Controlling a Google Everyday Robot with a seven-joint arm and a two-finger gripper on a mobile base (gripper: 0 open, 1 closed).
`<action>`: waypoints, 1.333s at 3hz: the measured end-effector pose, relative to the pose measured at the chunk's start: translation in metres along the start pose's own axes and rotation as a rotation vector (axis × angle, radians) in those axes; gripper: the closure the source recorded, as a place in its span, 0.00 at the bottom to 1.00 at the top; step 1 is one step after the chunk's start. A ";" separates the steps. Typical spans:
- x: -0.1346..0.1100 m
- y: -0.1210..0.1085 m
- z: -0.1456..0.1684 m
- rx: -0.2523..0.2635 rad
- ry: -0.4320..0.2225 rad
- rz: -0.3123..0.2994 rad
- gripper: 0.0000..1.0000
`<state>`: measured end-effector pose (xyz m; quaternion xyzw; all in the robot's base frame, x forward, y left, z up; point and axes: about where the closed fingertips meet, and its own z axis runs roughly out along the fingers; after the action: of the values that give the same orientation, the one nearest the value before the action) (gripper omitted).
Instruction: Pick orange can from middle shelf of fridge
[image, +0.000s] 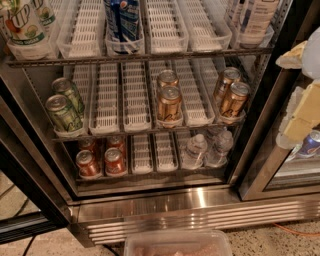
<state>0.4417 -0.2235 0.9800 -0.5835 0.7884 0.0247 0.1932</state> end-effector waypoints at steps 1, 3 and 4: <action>-0.005 0.001 0.007 0.021 -0.009 0.008 0.00; 0.019 0.007 0.071 0.096 -0.077 0.153 0.00; 0.039 0.012 0.089 0.127 -0.080 0.210 0.00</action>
Offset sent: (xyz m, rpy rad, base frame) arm 0.0237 0.0173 -0.0952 0.1744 -0.0713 -0.1857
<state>0.4461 -0.2314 0.8824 -0.4830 0.8367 0.0181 0.2575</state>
